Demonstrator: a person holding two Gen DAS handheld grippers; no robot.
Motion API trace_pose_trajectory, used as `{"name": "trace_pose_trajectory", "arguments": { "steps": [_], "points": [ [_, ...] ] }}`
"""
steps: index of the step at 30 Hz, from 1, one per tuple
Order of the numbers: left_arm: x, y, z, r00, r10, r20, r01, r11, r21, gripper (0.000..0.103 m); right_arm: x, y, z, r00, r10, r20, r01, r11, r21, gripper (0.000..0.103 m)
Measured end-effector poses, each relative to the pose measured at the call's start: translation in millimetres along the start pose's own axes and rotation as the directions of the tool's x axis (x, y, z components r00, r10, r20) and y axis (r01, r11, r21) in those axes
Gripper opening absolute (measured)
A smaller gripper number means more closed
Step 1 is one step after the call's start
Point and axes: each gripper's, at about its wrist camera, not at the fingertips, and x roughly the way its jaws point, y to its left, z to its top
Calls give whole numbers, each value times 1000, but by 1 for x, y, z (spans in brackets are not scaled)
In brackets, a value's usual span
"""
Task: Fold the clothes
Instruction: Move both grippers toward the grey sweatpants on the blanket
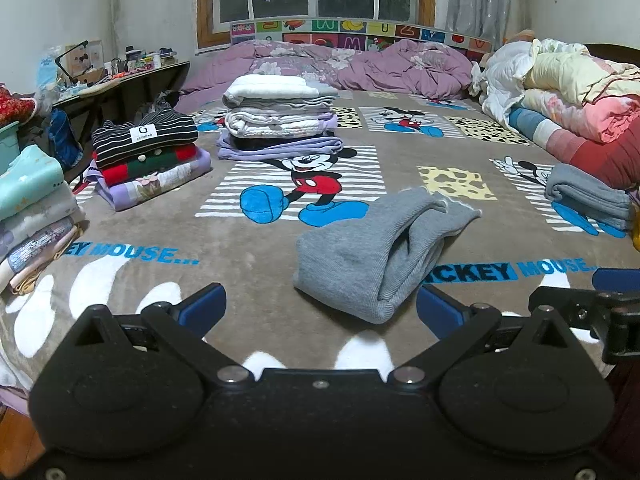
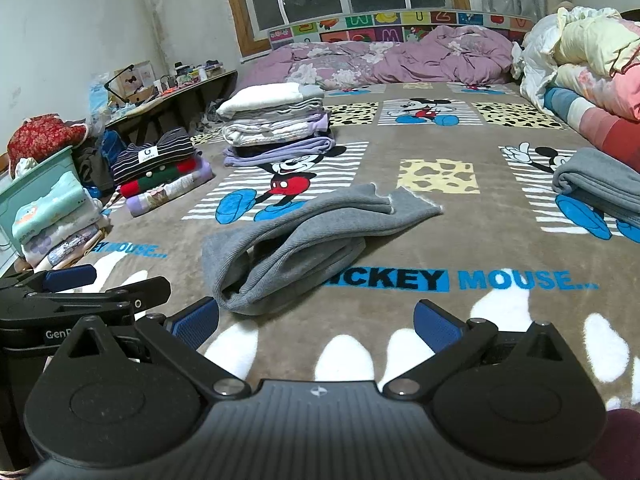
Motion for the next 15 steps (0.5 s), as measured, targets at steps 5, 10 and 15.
{"name": "trace_pose_trajectory", "arguments": {
  "steps": [5, 10, 15],
  "points": [
    [0, 1, -1, 1000, 4, 2, -4, 1000, 0, 103, 0, 0, -1, 1000, 1, 1, -1, 1000, -1, 103],
    [0, 0, 0, 1000, 4, 1, -4, 1000, 1, 103, -1, -1, 0, 1000, 4, 6, -4, 1000, -2, 103],
    [2, 0, -1, 1000, -2, 3, 2, 1000, -5, 103, -3, 2, 0, 1000, 4, 30, -4, 1000, -17, 103]
  ]
}}
